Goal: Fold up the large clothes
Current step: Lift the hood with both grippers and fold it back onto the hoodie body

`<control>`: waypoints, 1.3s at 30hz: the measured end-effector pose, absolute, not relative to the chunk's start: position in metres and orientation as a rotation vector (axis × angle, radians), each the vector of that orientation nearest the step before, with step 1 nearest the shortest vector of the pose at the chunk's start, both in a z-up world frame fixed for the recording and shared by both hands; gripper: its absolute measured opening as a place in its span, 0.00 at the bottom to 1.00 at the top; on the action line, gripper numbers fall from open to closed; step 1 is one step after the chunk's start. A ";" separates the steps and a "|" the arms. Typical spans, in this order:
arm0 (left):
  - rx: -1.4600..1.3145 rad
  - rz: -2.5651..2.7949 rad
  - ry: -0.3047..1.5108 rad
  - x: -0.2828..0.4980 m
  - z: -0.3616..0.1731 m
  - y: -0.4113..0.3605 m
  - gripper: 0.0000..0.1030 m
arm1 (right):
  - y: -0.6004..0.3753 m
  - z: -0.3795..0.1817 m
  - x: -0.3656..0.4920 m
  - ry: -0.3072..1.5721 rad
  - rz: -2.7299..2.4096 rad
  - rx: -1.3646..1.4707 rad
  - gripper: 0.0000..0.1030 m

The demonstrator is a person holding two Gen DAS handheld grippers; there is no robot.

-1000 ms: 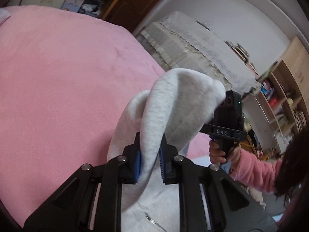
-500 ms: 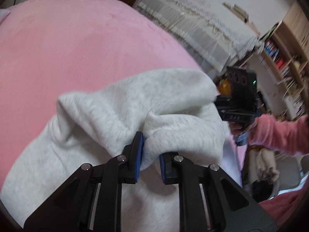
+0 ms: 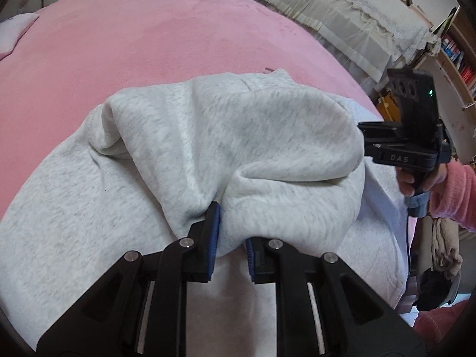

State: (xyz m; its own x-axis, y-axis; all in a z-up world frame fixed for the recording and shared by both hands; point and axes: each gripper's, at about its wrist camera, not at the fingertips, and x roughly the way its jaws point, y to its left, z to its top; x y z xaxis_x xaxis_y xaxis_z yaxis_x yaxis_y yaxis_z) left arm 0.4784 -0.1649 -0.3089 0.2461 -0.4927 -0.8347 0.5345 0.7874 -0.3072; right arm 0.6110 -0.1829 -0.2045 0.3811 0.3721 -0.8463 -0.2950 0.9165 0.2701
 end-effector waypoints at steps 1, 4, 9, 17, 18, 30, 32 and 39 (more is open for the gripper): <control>0.059 -0.686 1.133 0.477 -0.302 -0.162 0.13 | -0.178 -0.193 0.616 1.121 0.422 0.077 0.15; 0.102 -0.599 1.153 0.470 -0.277 -0.162 0.14 | -0.159 -0.163 0.631 1.184 0.377 0.056 0.45; 0.073 -0.520 1.223 0.460 -0.248 -0.180 0.15 | -0.134 -0.116 0.612 1.206 0.335 0.066 0.74; 0.156 -0.484 1.271 0.441 -0.230 -0.207 0.15 | -0.094 -0.061 0.623 1.216 0.309 0.190 0.74; 0.159 -0.478 1.288 0.440 -0.233 -0.202 0.15 | -0.081 -0.060 0.630 1.229 0.306 0.163 0.74; -0.076 -0.390 1.399 0.436 -0.257 -0.198 0.16 | -0.066 -0.097 0.622 1.310 0.290 0.246 0.81; -0.095 -0.392 1.408 0.436 -0.258 -0.195 0.16 | -0.069 -0.105 0.620 1.331 0.283 0.322 0.84; -0.142 -0.429 1.428 0.447 -0.266 -0.169 0.17 | -0.023 -0.131 0.636 1.433 0.322 0.511 0.97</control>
